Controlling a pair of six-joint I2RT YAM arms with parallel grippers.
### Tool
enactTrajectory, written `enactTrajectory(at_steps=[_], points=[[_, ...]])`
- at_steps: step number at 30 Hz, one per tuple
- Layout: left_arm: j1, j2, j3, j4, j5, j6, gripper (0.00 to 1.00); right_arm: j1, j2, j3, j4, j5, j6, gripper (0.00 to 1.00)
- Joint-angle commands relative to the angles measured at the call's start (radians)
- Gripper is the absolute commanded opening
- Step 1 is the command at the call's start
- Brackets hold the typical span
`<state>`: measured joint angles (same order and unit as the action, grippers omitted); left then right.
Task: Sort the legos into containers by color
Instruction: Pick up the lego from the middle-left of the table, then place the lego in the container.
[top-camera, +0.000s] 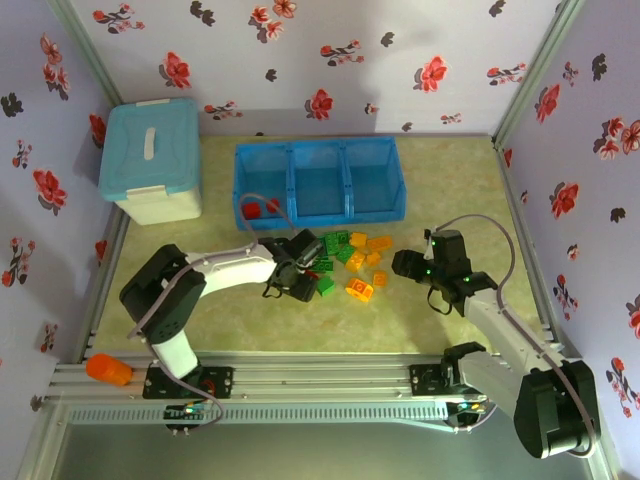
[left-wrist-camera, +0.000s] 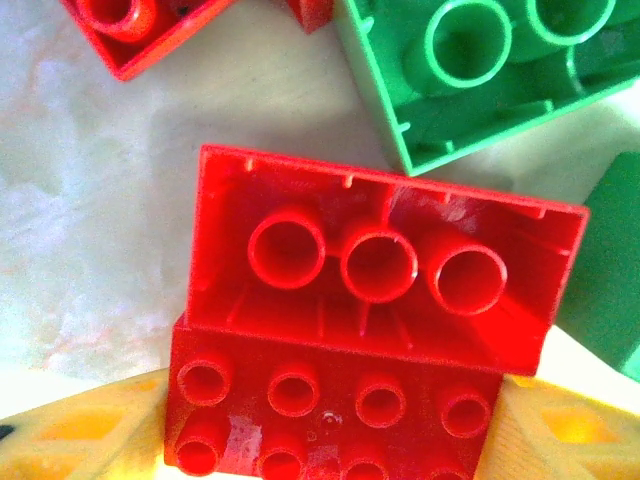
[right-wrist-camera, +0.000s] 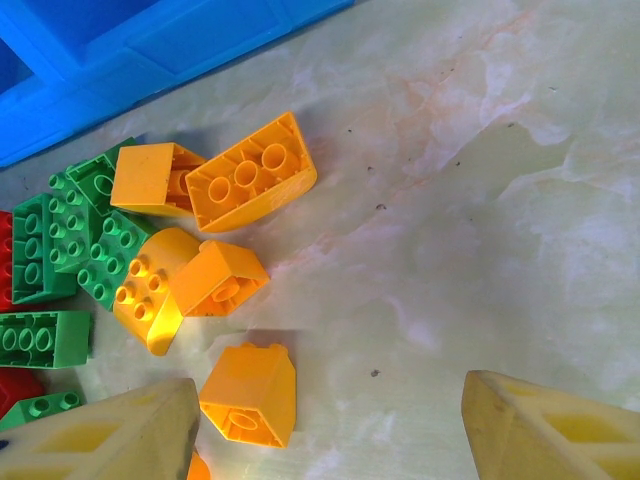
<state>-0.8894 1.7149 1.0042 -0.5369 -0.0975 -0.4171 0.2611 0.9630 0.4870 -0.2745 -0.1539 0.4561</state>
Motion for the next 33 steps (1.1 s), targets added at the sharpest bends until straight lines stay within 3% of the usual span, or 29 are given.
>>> enactTrajectory(at_steps=[1,9,18,26,33], points=[[-0.008,-0.088,-0.029,-0.041,-0.029,-0.030,0.52,0.006,-0.014,-0.016,0.009,0.017,0.007,0.70],[0.003,-0.222,-0.051,-0.040,-0.034,-0.038,0.51,0.018,-0.009,0.011,-0.015,-0.006,-0.010,0.69],[0.075,-0.327,-0.057,-0.026,-0.033,-0.047,0.48,0.099,-0.017,0.067,-0.083,0.019,-0.033,0.68],[0.288,-0.359,-0.037,0.019,-0.002,-0.049,0.47,0.267,0.059,0.108,-0.075,0.090,-0.021,0.67],[0.458,-0.210,0.121,0.055,0.059,-0.020,0.47,0.428,0.167,0.169,-0.068,0.154,-0.006,0.66]])
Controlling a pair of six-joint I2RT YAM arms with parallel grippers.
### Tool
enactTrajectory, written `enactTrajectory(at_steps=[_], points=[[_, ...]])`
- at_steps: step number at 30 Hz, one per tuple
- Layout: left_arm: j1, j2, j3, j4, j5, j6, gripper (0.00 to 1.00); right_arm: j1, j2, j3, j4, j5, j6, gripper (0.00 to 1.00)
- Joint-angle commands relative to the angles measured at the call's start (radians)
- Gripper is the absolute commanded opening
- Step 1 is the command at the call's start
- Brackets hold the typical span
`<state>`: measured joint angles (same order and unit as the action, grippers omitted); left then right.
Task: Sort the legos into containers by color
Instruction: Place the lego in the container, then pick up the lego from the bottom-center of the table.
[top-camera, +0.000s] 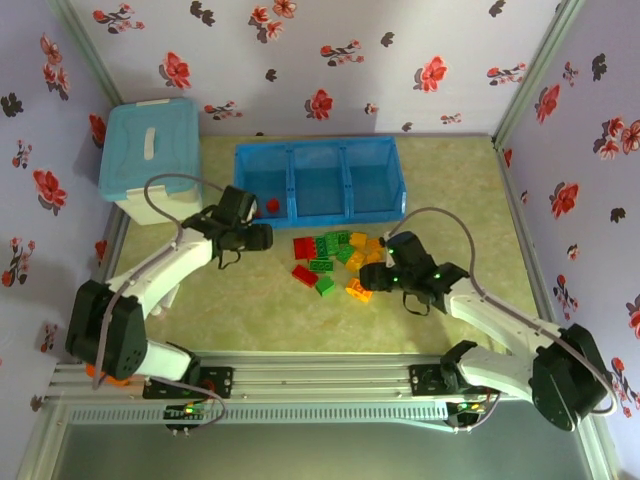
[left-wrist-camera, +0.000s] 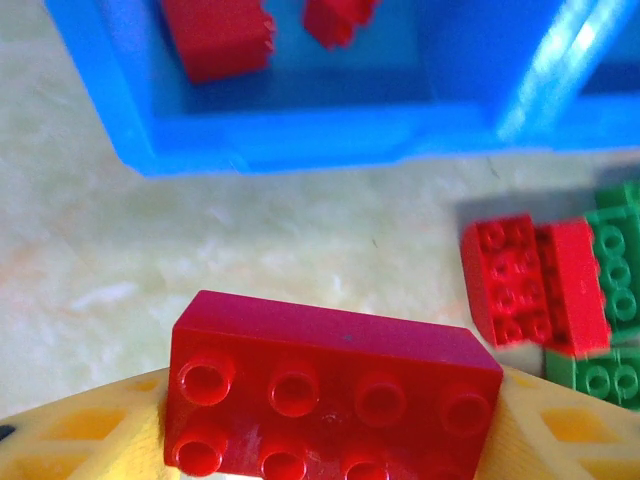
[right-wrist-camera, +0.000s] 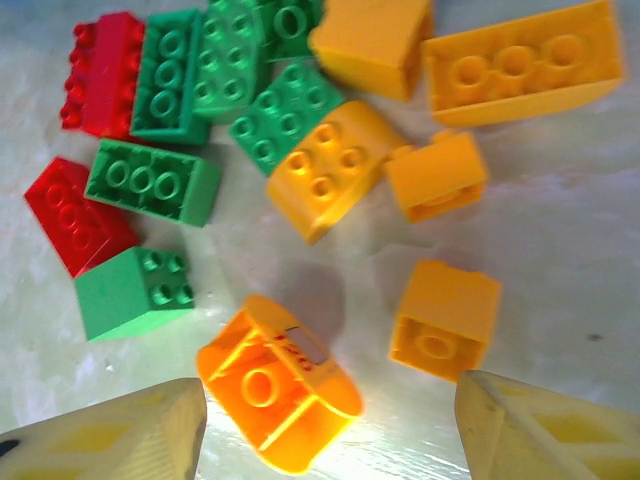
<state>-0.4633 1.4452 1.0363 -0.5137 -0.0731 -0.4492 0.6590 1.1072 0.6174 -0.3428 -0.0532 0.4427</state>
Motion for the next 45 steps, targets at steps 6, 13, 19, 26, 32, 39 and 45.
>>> enactTrajectory(at_steps=[6,13,19,26,32,39,45], points=[[0.082,0.237,0.287,0.001,0.042,0.045,0.47,0.079,0.044,0.038,0.027,0.070,0.034,0.66],[0.104,0.383,0.498,-0.093,0.064,0.061,0.79,0.122,0.074,0.072,-0.004,0.098,0.030,0.66],[0.086,0.246,0.416,-0.040,0.065,0.051,0.91,0.159,0.127,0.104,0.008,0.106,0.030,0.68],[0.055,-0.012,0.192,0.032,0.066,0.018,0.89,0.231,0.267,0.202,-0.010,0.128,0.004,0.71],[0.010,-0.237,-0.020,0.064,0.065,-0.042,0.86,0.287,0.416,0.313,-0.046,0.145,-0.017,0.70],[-0.020,-0.421,-0.178,0.034,0.059,-0.094,0.83,0.322,0.555,0.411,-0.106,0.166,-0.035,0.67],[-0.027,-0.496,-0.263,0.014,0.054,-0.123,0.82,0.333,0.627,0.464,-0.158,0.227,-0.046,0.67]])
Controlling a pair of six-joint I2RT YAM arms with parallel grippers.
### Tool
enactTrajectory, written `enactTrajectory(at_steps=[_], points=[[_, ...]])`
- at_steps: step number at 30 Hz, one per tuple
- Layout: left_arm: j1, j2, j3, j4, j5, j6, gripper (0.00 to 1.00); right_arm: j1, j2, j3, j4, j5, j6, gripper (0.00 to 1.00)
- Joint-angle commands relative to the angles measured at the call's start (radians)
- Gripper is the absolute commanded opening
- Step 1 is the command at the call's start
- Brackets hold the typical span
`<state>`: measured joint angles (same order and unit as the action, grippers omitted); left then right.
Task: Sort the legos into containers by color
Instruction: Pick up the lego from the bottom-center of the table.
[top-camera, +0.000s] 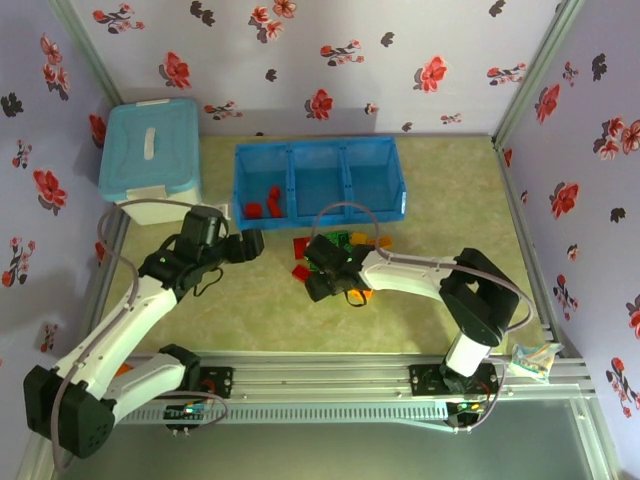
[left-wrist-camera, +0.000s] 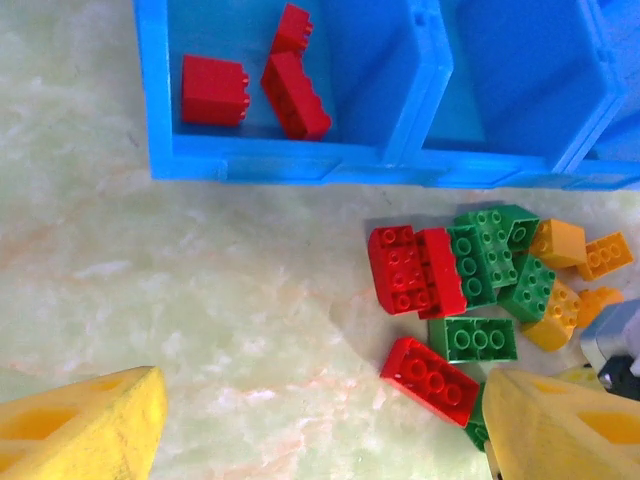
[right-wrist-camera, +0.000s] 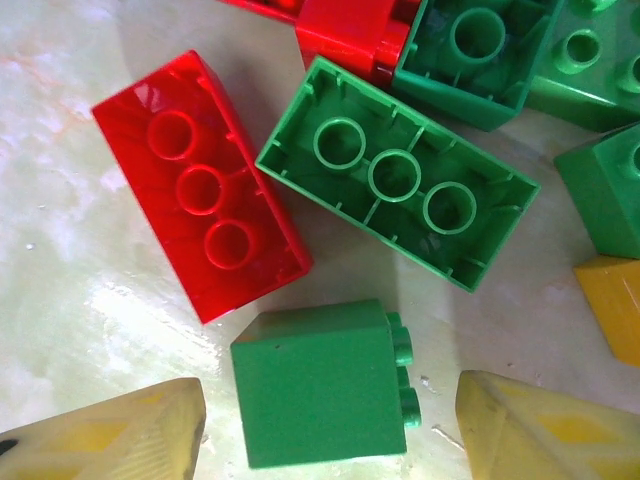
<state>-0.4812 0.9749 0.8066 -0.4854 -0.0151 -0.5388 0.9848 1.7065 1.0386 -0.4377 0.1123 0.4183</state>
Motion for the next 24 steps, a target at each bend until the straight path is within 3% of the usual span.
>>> enactTrajectory(at_steps=[1,8,13,15,24], points=[[-0.011,-0.036,-0.047,-0.016,-0.004,-0.037,0.82,0.008,0.039,0.050,-0.071,0.072,-0.025,0.67],[-0.019,-0.086,-0.103,-0.022,-0.005,-0.064,0.80,0.014,0.089,0.073,-0.074,0.050,-0.033,0.60],[-0.024,-0.098,-0.115,-0.034,-0.011,-0.066,0.78,0.018,0.085,0.081,-0.082,0.041,-0.032,0.37],[-0.026,-0.104,-0.119,-0.040,-0.015,-0.069,0.77,0.019,0.067,0.084,-0.088,0.042,-0.032,0.32],[-0.091,-0.106,-0.173,-0.024,-0.042,-0.090,0.76,-0.006,-0.036,0.204,-0.169,0.138,-0.094,0.32]])
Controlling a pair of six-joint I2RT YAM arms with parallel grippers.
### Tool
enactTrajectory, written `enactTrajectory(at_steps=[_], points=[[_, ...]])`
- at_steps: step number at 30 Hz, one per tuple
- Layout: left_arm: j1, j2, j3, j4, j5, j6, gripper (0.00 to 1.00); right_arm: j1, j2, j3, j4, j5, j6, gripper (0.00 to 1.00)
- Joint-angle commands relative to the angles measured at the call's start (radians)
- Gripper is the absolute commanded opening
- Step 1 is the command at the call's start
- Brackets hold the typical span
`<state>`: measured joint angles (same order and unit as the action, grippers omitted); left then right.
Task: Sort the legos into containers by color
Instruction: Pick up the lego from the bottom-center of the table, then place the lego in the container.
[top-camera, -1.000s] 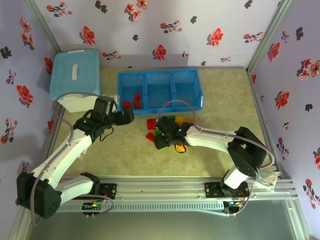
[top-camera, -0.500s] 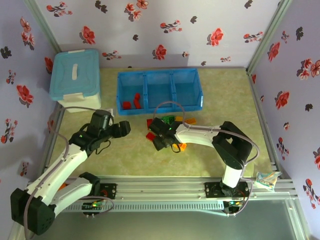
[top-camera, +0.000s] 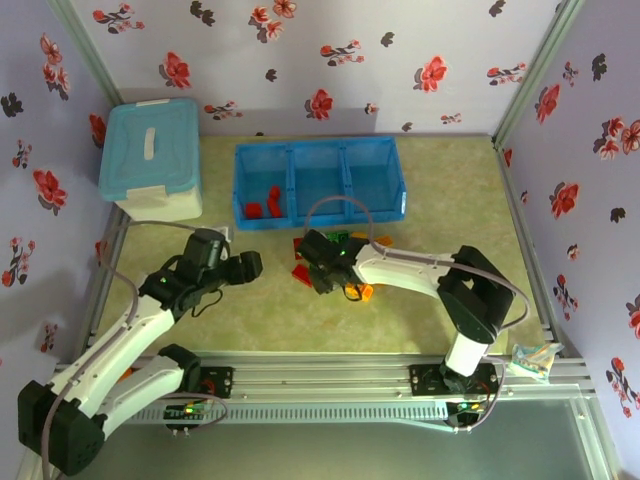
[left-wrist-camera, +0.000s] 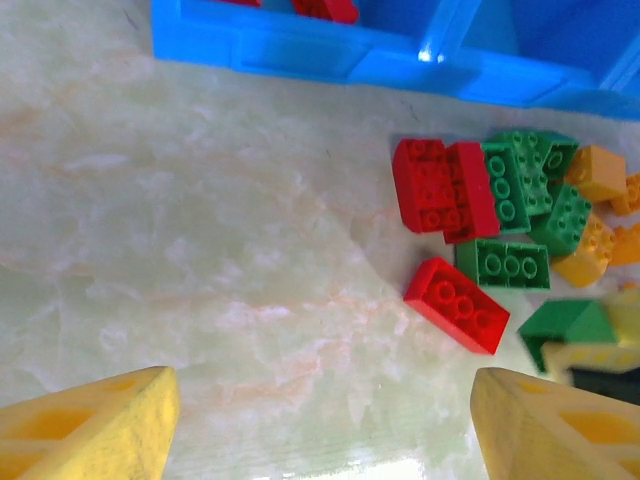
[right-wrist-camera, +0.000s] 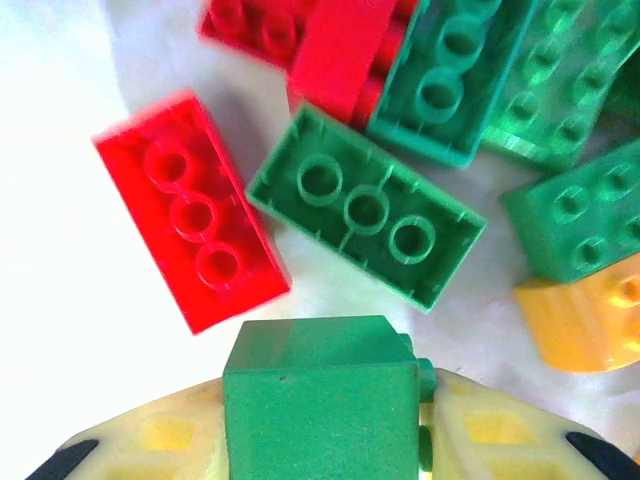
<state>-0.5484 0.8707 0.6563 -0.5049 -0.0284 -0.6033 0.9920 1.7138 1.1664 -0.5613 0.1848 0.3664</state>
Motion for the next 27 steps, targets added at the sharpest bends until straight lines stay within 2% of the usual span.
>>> enactTrajectory(at_steps=[1,8,16,23,27], points=[[-0.038,-0.001,-0.030,-0.006,-0.038,-0.030,0.76,-0.029,-0.038,0.107,-0.065,0.067,-0.058,0.32],[-0.134,-0.027,-0.085,0.001,-0.086,-0.085,0.76,-0.173,0.041,0.305,-0.121,0.014,-0.109,0.32],[-0.229,-0.029,-0.112,0.007,-0.128,-0.123,0.75,-0.297,0.264,0.569,-0.200,-0.041,-0.144,0.32],[-0.278,-0.026,-0.108,0.005,-0.151,-0.135,0.75,-0.335,0.417,0.758,-0.254,-0.064,-0.139,0.34],[-0.286,-0.023,-0.104,0.006,-0.154,-0.133,0.74,-0.336,0.446,0.796,-0.267,-0.056,-0.136,0.40]])
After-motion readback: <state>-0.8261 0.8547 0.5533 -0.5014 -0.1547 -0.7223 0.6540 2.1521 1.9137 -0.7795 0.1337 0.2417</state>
